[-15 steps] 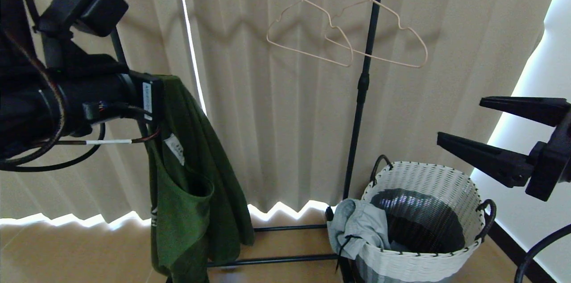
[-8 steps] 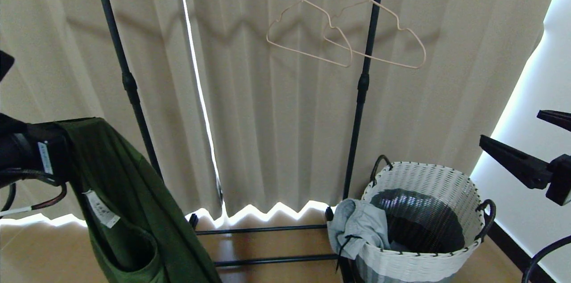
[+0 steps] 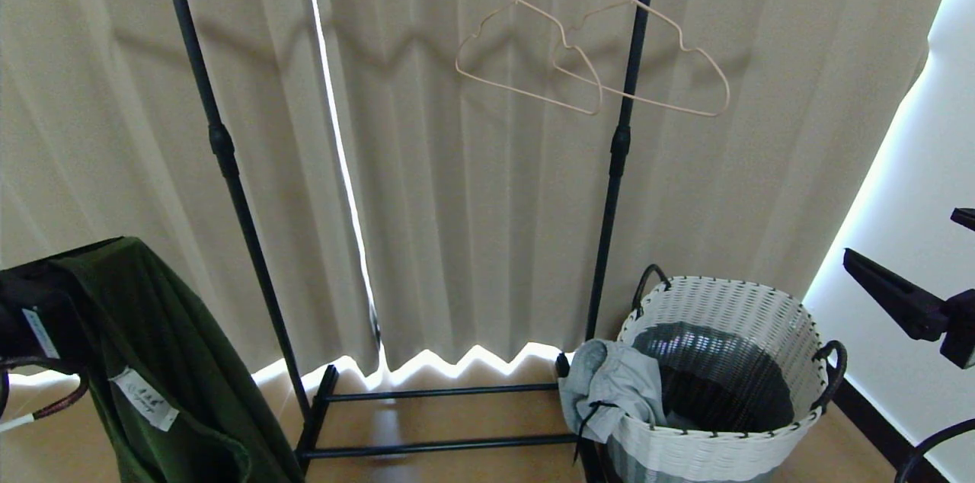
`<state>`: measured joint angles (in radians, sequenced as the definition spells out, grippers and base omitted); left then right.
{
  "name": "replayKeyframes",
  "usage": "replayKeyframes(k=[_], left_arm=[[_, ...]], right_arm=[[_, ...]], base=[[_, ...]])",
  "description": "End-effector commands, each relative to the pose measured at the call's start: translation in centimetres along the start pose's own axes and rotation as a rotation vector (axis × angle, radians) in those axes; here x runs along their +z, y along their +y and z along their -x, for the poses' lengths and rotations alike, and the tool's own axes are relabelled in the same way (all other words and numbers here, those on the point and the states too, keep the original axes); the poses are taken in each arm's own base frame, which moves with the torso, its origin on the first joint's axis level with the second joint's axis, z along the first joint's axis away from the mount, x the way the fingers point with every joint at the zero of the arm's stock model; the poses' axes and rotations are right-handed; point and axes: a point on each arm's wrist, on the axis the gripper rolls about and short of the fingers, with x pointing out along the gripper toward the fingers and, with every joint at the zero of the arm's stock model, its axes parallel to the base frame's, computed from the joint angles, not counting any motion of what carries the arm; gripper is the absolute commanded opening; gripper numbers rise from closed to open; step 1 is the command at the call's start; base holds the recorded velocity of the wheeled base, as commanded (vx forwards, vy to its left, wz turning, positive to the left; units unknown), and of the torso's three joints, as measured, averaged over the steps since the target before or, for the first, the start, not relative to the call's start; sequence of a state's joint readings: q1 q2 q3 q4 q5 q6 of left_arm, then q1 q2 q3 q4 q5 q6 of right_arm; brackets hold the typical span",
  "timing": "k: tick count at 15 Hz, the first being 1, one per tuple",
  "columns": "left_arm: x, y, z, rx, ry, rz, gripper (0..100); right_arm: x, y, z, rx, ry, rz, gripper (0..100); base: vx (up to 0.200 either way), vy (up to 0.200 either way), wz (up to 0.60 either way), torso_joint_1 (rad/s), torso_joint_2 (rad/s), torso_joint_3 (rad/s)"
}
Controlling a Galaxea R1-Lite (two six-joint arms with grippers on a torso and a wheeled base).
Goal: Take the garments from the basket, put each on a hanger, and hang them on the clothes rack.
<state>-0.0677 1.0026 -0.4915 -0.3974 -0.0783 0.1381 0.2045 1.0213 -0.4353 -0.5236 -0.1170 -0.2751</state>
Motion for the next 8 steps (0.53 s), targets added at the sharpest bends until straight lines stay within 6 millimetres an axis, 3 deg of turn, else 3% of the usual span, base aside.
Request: replayKeyframes(k=[1,5,8], left_arm=[[-0.9,-0.2,0.3,-0.020,0.010,0.002,0],[-0.8,-0.4,0.0,-0.103,-0.007,-0.005,0],[-0.3,-0.3,-0.8,-0.110,-0.006,-0.006,0]], right_arm=[[-0.2,-0.3,0.2,-0.038,0.008,-0.001,100],[-1.2,-0.9,0.6,-0.098,0.052,0.013,100],[-2.2,-0.7,0.9,-0.094,0.083,0.117,100]], base=[[0.000,0.000,0.00,0.000,0.00,0.000],[0.000,0.000,0.00,0.000,0.00,0.000],[0.000,0.000,0.00,0.000,0.00,0.000]])
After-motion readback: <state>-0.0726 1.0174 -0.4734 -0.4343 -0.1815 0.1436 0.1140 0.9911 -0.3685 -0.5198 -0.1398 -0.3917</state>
